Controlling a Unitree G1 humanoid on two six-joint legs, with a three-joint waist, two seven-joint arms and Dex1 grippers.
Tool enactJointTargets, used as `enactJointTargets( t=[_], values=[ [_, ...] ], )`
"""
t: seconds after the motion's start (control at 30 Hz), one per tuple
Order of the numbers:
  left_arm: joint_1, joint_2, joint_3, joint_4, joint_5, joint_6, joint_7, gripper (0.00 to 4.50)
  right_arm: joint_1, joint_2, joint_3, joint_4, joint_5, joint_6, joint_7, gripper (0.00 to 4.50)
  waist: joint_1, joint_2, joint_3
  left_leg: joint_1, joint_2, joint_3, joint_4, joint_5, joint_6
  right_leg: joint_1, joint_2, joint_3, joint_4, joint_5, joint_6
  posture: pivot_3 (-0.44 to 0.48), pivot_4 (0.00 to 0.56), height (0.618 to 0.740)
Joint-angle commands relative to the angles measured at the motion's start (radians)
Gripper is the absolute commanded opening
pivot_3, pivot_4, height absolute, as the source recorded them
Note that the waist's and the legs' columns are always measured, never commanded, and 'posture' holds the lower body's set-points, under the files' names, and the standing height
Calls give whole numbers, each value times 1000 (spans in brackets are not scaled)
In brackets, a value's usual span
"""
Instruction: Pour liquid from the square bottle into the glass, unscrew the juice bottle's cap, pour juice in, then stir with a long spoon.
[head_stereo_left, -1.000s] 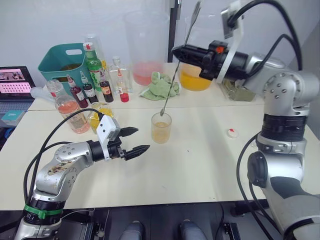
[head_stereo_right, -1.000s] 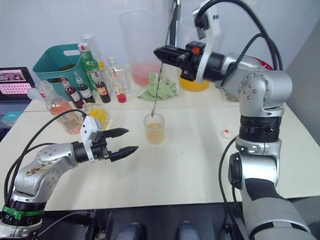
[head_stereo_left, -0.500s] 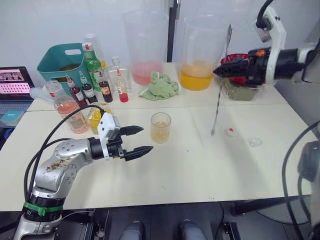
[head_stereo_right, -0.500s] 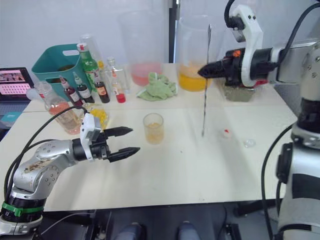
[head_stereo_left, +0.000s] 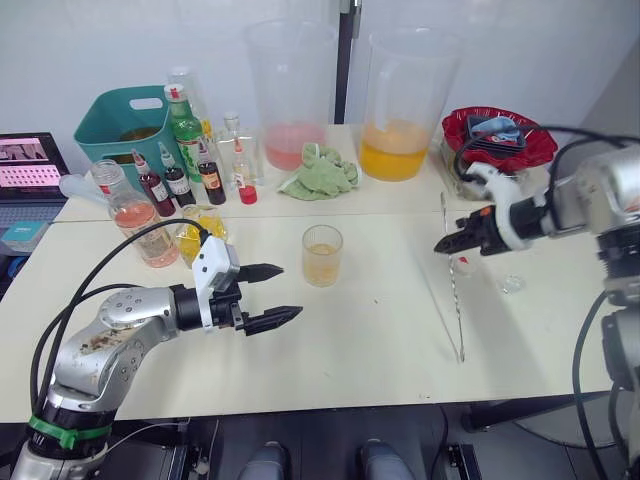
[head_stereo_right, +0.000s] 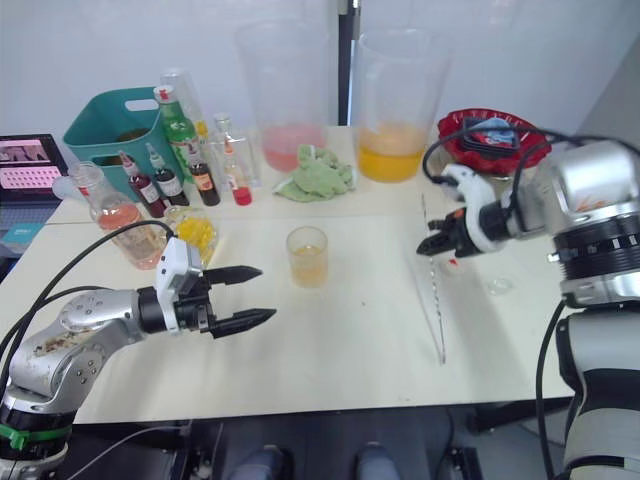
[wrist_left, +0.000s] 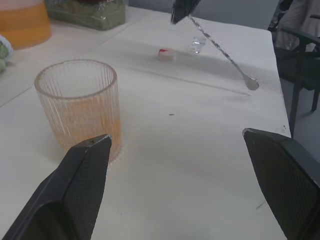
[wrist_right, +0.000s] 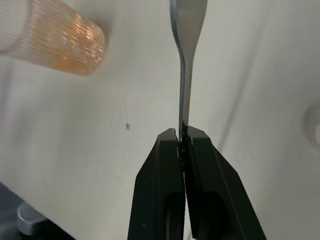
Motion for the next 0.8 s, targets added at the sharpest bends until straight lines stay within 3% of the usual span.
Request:
enactJointTargets(
  t=[0.03,0.4,0.57,0.8],
  values=[
    [28,20,22,-75,2,7,27,4443,-19,41,56,77,-89,-126,36,0,-1,0,0,0,0,0,0,0,0,0,0,0,0,0,0,0,150,740],
    [118,36,37,-144,46,-17,90,4443,-44,223,107,496,-344,-452,130,0,7,0,0,1,-1,0,1,0,0,1,-1,0,0,0,0,0,150,740],
    [137,39,52,-145,48,-24,90,4500,-62,244,86,547,-398,-482,174,1649,2,0,0,1,-1,0,1,0,0,1,0,0,1,0,0,0,150,740],
    [153,46,61,-85,90,-77,69,4500,-73,134,31,383,-405,-427,292,4055,8,1,1,1,-1,-1,1,0,0,1,-1,0,1,0,0,0,150,740]
  ],
)
